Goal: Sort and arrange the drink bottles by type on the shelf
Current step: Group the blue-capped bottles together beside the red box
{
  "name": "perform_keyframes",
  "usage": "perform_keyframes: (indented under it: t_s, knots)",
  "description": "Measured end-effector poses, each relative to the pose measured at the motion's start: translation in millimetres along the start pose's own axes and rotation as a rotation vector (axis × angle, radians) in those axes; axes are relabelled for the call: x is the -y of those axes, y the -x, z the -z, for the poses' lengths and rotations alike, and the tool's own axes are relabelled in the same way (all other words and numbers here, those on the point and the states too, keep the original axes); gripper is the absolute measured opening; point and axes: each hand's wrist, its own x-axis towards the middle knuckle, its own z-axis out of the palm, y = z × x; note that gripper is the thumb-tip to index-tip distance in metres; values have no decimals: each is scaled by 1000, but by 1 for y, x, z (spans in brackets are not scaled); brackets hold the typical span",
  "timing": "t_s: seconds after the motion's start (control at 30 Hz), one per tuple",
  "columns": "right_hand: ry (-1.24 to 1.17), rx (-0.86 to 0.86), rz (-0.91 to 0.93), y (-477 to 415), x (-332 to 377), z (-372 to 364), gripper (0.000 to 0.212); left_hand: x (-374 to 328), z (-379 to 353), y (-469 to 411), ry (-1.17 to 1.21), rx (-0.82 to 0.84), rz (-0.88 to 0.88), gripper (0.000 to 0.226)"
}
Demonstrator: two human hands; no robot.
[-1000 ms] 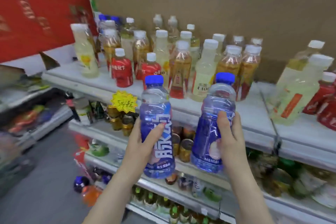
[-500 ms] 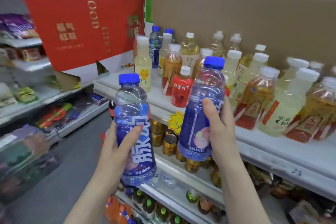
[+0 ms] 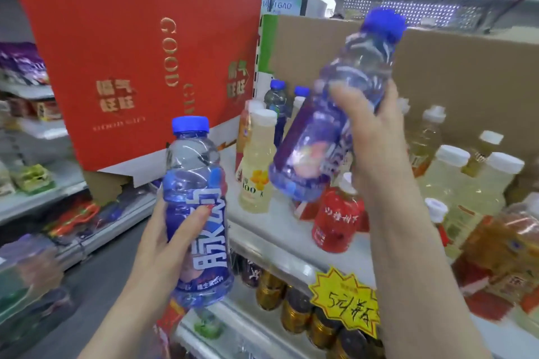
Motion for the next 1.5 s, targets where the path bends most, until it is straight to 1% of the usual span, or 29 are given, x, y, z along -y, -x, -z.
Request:
perform_keyframes:
  t_s: [0.03,0.1,0.17,0.2,0.23,0.27,0.3,0.33,0.4,0.43,0.5,0.53,0.67,0.77,0.8,0.87,0.9,0.97,1.0,1.07,1.13,1.17,1.23,1.27,1.3,1.33,1.4,1.47,1.5]
  knots:
    - [-9,-32,26,-24,8,-8,59,-2,3,-11,-4,31,-3,82]
    - [33,-79,52,-71,16,-24,71,-6,8,-34,-20,85,-10,78]
    - [92,-108,3,-116,14,-41,79,-13,9,-55,-40,126,-2,70]
    - [104,-110,-38,-135,10,-50,87,-16,9,-66,-38,138,-3,64]
    - [119,-117,-71,-151,3,-59,98,-18,10,-78,-34,153,-11,63]
    - [147,-126,-89,-165,-5,-67,105,-21,10,-89,-41,174,-25,68]
    - [185,-131,-98,-179,-17,-73,103,-23,11,-99,-55,205,-34,74]
    - [231,-127,-99,-189,-29,-79,94,-24,12,-108,-63,232,-33,78]
    - [343,-109,-115,-206,-51,-87,78,-24,15,-124,-66,251,-22,79]
    - [402,-91,-129,-212,-61,-90,76,-23,17,-130,-65,253,-19,77]
    - [528,-33,-152,-220,-77,-94,74,-19,19,-141,-70,257,-14,67]
    - [594,8,-163,-223,-84,-95,73,-18,19,-146,-76,260,-9,68]
    - [898,139,-328,-223,-108,-99,80,-10,17,-162,-107,222,8,87]
    - [1041,209,-447,-217,-124,-104,79,-6,14,-168,-146,205,-4,102]
    - [1068,230,-479,-215,-129,-106,72,-5,12,-169,-149,203,-12,103]
    - [1135,280,-529,-212,-133,-109,35,-6,8,-171,-158,216,-14,102]
    - [1158,310,-554,-210,-134,-110,25,-5,7,-172,-161,219,-17,101]
    - [1192,330,-578,-207,-135,-109,27,-6,6,-174,-165,217,-29,105]
    - [1166,325,-587,-207,-136,-107,25,-7,7,-175,-164,215,-36,109]
    - [965,268,-636,-208,-137,-103,23,-7,9,-174,-164,212,-50,108]
    - [870,259,-658,-210,-126,-101,24,-6,10,-173,-147,225,-50,91]
    - [929,270,-613,-209,-113,-102,24,-6,10,-172,-132,232,-46,77]
    - [1089,256,-403,-202,-80,-106,23,-11,8,-173,-139,257,-65,59]
    - [1045,245,-286,-196,-62,-107,28,-17,6,-173,-166,271,-90,53]
    - [937,260,-217,-189,-46,-108,36,-24,3,-173,-198,283,-129,48]
    - [813,315,-189,-179,-31,-108,43,-32,0,-174,-229,296,-174,43]
    - [615,498,-257,-156,-9,-110,52,-46,-7,-177,-279,323,-260,41]
    - [481,645,-281,-138,0,-109,44,-59,-15,-181,-337,358,-340,41]
    - [427,661,-268,-132,4,-108,35,-64,-21,-183,-350,372,-372,42]
